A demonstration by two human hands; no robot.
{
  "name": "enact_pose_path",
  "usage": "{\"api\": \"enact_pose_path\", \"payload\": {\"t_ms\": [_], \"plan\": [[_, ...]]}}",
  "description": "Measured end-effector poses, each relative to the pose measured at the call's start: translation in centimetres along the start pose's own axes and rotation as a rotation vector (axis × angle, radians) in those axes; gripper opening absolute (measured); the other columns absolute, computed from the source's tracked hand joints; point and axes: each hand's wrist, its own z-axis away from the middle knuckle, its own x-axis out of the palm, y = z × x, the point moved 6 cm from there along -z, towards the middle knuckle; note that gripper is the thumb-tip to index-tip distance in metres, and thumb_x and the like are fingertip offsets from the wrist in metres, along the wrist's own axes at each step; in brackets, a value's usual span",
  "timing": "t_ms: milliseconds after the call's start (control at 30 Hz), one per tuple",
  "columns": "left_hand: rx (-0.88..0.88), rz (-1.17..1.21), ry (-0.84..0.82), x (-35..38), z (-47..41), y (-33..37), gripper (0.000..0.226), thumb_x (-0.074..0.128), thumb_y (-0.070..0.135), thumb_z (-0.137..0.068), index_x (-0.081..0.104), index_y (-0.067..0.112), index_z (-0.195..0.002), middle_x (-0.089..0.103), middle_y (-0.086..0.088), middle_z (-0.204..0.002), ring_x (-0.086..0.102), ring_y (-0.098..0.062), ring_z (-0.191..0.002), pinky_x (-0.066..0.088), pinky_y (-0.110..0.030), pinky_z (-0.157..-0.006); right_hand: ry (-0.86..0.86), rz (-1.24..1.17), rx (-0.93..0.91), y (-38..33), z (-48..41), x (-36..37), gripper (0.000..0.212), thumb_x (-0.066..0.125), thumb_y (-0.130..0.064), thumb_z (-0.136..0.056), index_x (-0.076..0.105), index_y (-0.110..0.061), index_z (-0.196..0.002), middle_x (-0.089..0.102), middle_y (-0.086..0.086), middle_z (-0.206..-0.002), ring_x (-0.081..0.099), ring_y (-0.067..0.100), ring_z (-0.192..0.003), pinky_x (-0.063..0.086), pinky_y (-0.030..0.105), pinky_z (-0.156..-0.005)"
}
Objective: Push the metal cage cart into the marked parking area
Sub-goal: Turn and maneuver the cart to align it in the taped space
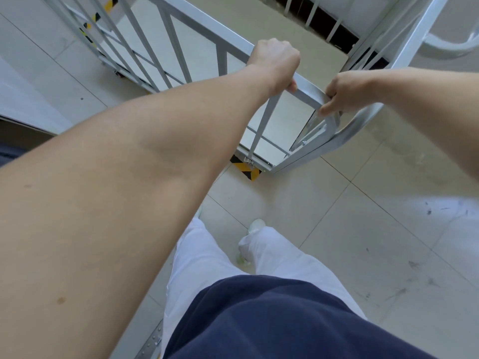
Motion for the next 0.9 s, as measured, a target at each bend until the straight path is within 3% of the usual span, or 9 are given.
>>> {"api": "enact_pose_path", "payload": {"t_ms": [133, 333, 533, 733, 900], "plan": [[0.073, -0.058, -0.025, -0.2, 0.3, 1.3, 0.043, 0.057, 0.047, -0.089, 0.068, 0.009, -0.105, 0.067, -0.015, -0.108, 0.061, -0.034, -0.102, 0.036, -0.032, -0.071, -0.023, -0.029, 0.004, 1.0, 0.6, 0.4, 0.030, 0.064, -0.037, -0.085, 0.061, -0.013, -0.069, 0.058, 0.003, -0.066, 0.051, 0.020, -0.062, 0.036, 0.028, -0.056], [0.059, -0.131, -0.040, -0.2, 0.3, 1.5, 0.040, 0.055, 0.045, -0.092, 0.069, 0.011, -0.107, 0.066, -0.018, -0.110, 0.061, -0.038, -0.101, 0.037, -0.034, -0.070, 0.096, -0.110, -0.033, 1.7, 0.5, 1.4, 0.040, 0.061, -0.042, -0.087, 0.067, -0.004, -0.098, 0.059, 0.013, -0.081, 0.055, 0.031, -0.080, 0.040, 0.030, -0.068], [0.078, -0.176, 0.004, -0.1, 0.3, 0.7, 0.028, 0.049, 0.031, -0.098, 0.068, 0.018, -0.113, 0.064, -0.018, -0.112, 0.060, -0.039, -0.102, 0.035, -0.034, -0.070, 0.080, -0.049, -0.033, 0.7, 0.5, 0.8, 0.042, 0.060, -0.045, -0.087, 0.065, -0.003, -0.090, 0.050, 0.006, -0.065, 0.051, 0.030, -0.074, 0.038, 0.030, -0.062], [0.121, -0.206, 0.020, 0.1, 0.1, 0.4, 0.024, 0.049, 0.026, -0.099, 0.067, 0.023, -0.113, 0.064, -0.016, -0.113, 0.060, -0.039, -0.102, 0.035, -0.033, -0.071, 0.065, -0.020, -0.013, 0.3, 0.4, 0.5, 0.045, 0.059, -0.048, -0.087, 0.063, -0.003, -0.087, 0.051, 0.006, -0.065, 0.051, 0.029, -0.072, 0.038, 0.030, -0.063], [0.142, -0.148, 0.013, 0.0, 0.0, 0.0, 0.036, 0.052, 0.042, -0.094, 0.068, 0.013, -0.110, 0.065, -0.019, -0.110, 0.060, -0.039, -0.100, 0.035, -0.034, -0.069, 0.089, -0.045, 0.052, 0.3, 0.5, 0.9, 0.042, 0.061, -0.043, -0.087, 0.063, -0.002, -0.093, 0.053, 0.008, -0.072, 0.052, 0.030, -0.076, 0.039, 0.031, -0.065]]}}
